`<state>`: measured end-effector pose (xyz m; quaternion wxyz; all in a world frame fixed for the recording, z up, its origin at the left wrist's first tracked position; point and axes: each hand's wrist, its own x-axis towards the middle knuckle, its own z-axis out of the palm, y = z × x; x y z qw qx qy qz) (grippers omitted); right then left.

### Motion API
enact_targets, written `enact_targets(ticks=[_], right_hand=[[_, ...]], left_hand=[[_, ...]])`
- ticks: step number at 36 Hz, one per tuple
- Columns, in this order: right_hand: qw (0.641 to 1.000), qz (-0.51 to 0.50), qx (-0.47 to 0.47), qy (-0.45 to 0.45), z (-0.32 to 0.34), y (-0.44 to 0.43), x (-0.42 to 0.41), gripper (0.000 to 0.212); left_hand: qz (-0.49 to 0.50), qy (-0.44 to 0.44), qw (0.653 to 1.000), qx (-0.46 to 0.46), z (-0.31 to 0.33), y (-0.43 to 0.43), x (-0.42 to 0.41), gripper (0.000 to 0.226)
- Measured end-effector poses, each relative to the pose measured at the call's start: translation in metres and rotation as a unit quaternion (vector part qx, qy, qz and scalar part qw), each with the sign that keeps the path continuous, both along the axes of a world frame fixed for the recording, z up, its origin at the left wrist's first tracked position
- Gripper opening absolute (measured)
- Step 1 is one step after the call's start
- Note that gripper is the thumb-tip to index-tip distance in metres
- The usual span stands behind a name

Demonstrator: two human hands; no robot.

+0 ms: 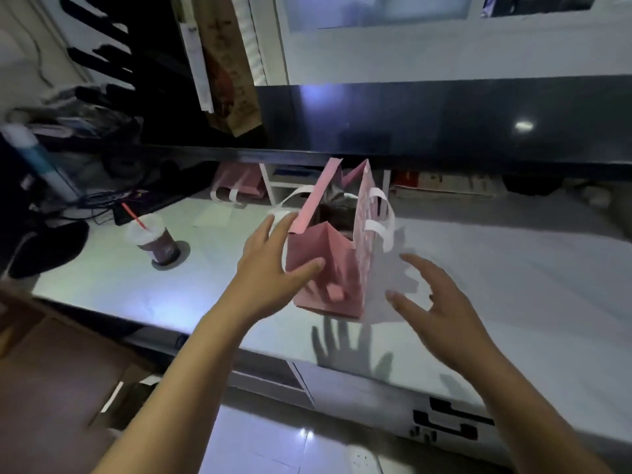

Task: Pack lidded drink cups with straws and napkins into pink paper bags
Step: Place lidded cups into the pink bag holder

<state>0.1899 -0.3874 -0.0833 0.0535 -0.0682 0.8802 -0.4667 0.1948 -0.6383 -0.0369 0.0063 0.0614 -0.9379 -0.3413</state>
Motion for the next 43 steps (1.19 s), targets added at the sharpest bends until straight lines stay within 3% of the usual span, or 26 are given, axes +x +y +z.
enact_targets(ticks=[5, 10, 13, 18, 22, 25, 29, 32, 36, 43], right_hand=[[0.999, -0.037, -0.018, 0.009, 0.010, -0.037, -0.083, 0.057], [0.995, -0.092, 0.011, -0.028, 0.026, -0.070, -0.132, 0.066], [0.989, -0.132, 0.060, -0.034, 0.029, -0.087, -0.148, 0.051], [0.973, -0.203, 0.104, -0.026, 0.025, -0.101, -0.149, 0.017], [0.948, -0.301, 0.106, -0.013, 0.024, -0.103, -0.132, 0.021], [0.921, -0.381, 0.075, 0.014, 0.024, -0.105, -0.107, 0.028], [0.884, -0.465, 0.016, 0.054, 0.021, -0.108, -0.057, 0.015], [0.847, -0.517, -0.003, 0.126, 0.020, -0.106, -0.012, 0.021], [0.801, -0.574, 0.057, 0.161, 0.025, -0.088, 0.052, 0.012], [0.697, -0.691, -0.018, 0.191, 0.041, -0.049, 0.176, 0.020]], left_hand=[[-0.005, 0.015, 0.999, -0.028, 0.010, -0.014, -0.089, 0.079], [-0.059, -0.024, 0.997, -0.050, 0.014, -0.020, -0.145, 0.078], [-0.090, -0.038, 0.995, -0.038, 0.012, -0.023, -0.168, 0.079], [-0.149, -0.035, 0.988, 0.035, 0.008, -0.025, -0.184, 0.068], [-0.175, -0.015, 0.976, 0.130, 0.003, -0.035, -0.189, 0.049], [-0.203, -0.014, 0.961, 0.189, -0.001, -0.039, -0.192, 0.043], [-0.229, -0.038, 0.936, 0.264, -0.004, -0.031, -0.183, 0.041], [-0.277, -0.038, 0.919, 0.279, -0.005, -0.012, -0.165, 0.042], [-0.355, -0.062, 0.877, 0.317, -0.001, 0.028, -0.128, 0.038], [-0.488, -0.117, 0.795, 0.340, 0.013, 0.116, -0.031, 0.037]])
